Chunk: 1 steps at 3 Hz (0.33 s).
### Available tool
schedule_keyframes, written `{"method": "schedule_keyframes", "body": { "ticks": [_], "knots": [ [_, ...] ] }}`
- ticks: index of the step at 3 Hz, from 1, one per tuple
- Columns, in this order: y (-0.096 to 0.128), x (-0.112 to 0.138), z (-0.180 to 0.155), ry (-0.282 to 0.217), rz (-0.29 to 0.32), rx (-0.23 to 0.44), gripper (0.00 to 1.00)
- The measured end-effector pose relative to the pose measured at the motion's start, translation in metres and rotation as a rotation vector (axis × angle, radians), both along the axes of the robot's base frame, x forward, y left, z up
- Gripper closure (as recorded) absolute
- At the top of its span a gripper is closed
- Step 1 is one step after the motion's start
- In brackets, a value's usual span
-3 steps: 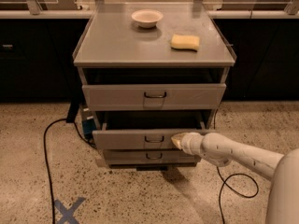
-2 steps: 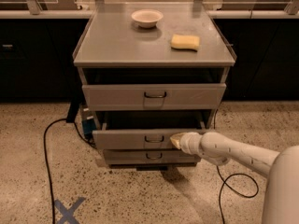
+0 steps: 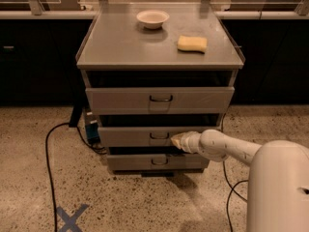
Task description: Close middle drawer
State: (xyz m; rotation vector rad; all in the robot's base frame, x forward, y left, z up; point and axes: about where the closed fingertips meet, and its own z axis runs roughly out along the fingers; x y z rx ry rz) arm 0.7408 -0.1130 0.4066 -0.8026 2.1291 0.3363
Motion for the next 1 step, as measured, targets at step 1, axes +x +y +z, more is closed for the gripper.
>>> {"method": "schedule_keyframes", "body": {
  "ticks": [1],
  "knots": [
    [0.0000, 0.0000, 0.0000, 0.000, 0.000, 0.000, 1.00]
  ]
}}
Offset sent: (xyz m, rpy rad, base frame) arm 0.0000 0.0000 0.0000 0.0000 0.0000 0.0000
